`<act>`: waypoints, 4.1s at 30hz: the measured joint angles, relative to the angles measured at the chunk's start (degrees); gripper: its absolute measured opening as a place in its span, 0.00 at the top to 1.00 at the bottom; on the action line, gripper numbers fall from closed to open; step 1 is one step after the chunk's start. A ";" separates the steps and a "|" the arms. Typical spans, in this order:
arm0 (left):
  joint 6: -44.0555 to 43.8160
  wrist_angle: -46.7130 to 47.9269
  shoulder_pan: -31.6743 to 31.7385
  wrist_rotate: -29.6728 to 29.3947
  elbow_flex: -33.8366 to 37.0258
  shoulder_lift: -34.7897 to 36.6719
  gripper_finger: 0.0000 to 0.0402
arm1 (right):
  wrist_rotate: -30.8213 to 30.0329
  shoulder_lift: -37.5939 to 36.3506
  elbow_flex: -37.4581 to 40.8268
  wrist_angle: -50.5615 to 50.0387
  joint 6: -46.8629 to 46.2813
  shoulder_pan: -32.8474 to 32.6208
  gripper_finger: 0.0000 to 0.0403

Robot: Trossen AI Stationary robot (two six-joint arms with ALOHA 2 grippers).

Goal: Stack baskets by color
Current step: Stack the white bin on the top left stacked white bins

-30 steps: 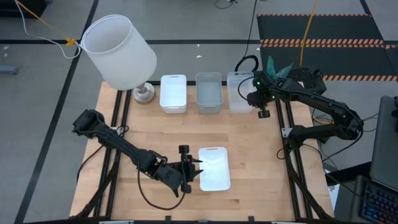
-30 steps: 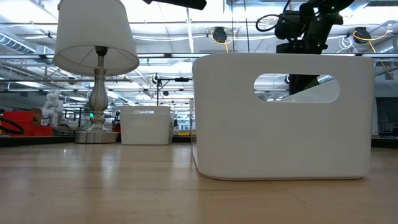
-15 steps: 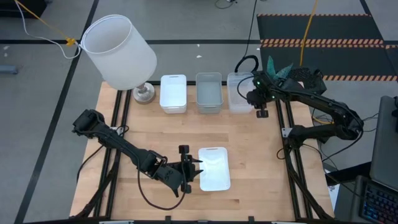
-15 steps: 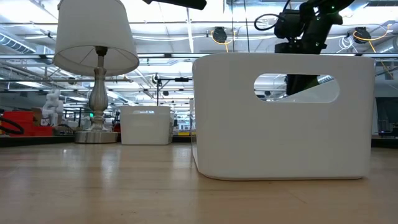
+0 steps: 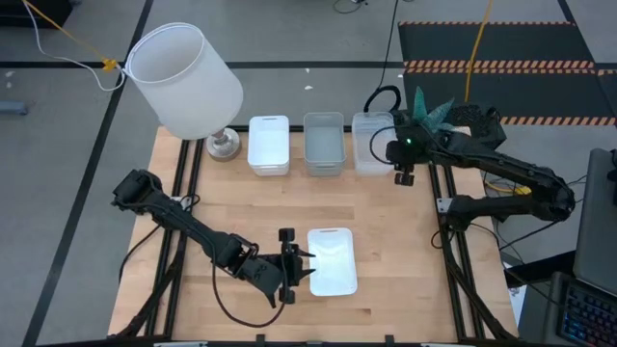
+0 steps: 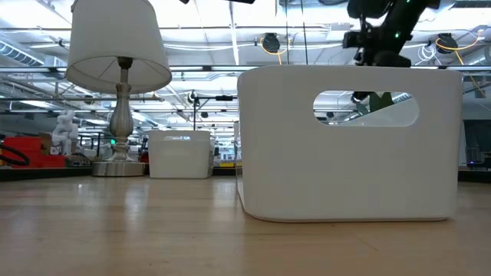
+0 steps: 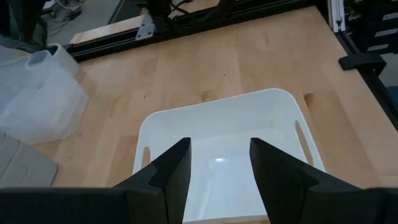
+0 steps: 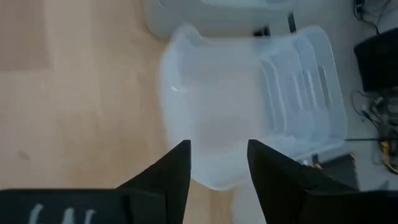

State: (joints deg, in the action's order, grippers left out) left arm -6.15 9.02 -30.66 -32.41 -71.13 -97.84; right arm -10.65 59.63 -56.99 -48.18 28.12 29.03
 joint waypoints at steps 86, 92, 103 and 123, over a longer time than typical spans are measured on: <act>27.54 44.85 3.12 20.43 -14.93 -1.51 0.99 | -0.22 12.96 -0.06 28.68 -3.69 -50.29 0.62; 28.17 45.08 3.17 20.55 -14.93 -1.51 0.97 | -4.79 16.07 -0.04 31.35 1.03 -50.14 0.62; 26.82 44.65 3.20 19.17 -14.93 -1.51 0.94 | -2.61 17.40 -0.04 30.34 2.05 -47.84 0.79; 5.59 45.33 1.15 -6.07 -15.70 0.48 0.52 | -10.06 17.26 0.02 29.86 -1.28 -47.81 0.99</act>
State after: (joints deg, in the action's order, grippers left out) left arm -0.57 54.35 -29.51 -38.48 -86.83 -97.36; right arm -20.71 76.89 -56.97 -18.33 26.84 -18.78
